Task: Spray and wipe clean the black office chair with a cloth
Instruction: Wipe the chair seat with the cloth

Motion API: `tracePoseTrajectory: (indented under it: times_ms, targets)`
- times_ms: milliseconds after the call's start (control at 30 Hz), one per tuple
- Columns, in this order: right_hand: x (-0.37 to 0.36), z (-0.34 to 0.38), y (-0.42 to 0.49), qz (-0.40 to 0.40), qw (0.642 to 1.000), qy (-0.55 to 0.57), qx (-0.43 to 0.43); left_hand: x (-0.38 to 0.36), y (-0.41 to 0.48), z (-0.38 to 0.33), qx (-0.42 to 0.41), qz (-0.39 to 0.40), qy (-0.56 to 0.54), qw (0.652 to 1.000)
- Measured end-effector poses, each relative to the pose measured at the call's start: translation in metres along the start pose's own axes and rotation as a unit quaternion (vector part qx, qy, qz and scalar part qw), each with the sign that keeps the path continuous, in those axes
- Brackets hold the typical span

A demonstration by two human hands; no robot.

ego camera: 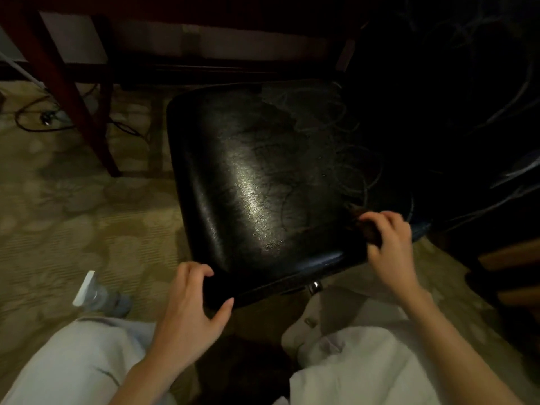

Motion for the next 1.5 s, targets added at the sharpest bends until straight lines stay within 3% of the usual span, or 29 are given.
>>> tracePoseTrajectory:
  times_ms: [100,167,300,400,500,667,800,900,1033,1100,1267,1500]
  targets:
    - [0.009,0.004,0.006,-0.017,1.0,0.001,-0.012,0.001,0.002,-0.004,0.002,-0.006,0.026,1.0]
    - [0.005,0.041,-0.01,-0.023,0.998,0.04,0.048,0.002,0.002,-0.006,0.009,-0.006,0.058,0.998]
    - [-0.03,0.128,-0.059,0.053,0.969,0.1,0.22,0.001,0.004,-0.011,-0.014,-0.025,0.115,0.993]
    - [-0.047,0.144,-0.064,0.091,0.957,0.085,0.261,0.003,0.006,-0.006,-0.002,-0.037,0.131,0.991]
    - [-0.038,0.096,-0.046,0.076,0.972,0.082,0.208,0.007,0.009,0.002,0.001,-0.051,0.13,0.99]
    - [0.013,-0.033,-0.007,-0.023,0.999,0.026,0.0,0.016,0.017,0.01,0.022,-0.048,0.095,0.994]
    - [0.028,-0.048,-0.002,-0.051,0.996,0.012,-0.077,0.02,0.021,0.016,0.029,-0.041,0.061,0.997]
    - [0.014,0.006,-0.019,-0.075,0.995,0.065,-0.031,0.019,0.021,0.016,0.032,-0.058,0.028,0.997]
    - [-0.034,0.118,-0.057,0.002,0.98,0.12,0.159,0.019,0.021,0.017,0.036,-0.064,0.018,0.997]
    - [-0.046,0.146,-0.067,0.029,0.972,0.11,0.208,0.02,0.02,0.017,0.027,-0.068,0.016,0.997]
    - [-0.034,0.083,-0.048,0.021,0.984,0.096,0.151,0.026,0.023,0.024,0.025,-0.065,0.027,0.997]
    - [0.028,-0.056,-0.019,-0.044,0.997,0.01,-0.069,0.027,0.025,0.027,0.048,-0.054,0.041,0.997]
Point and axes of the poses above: each hand's wrist, its own y-axis towards the middle knuckle, its own x-axis out of the back of the hand, z = x × y, the point moved 4 cm from there along y, towards the middle knuckle, and after that the axes turned 3 degrees about z, right-handed, at the moved point
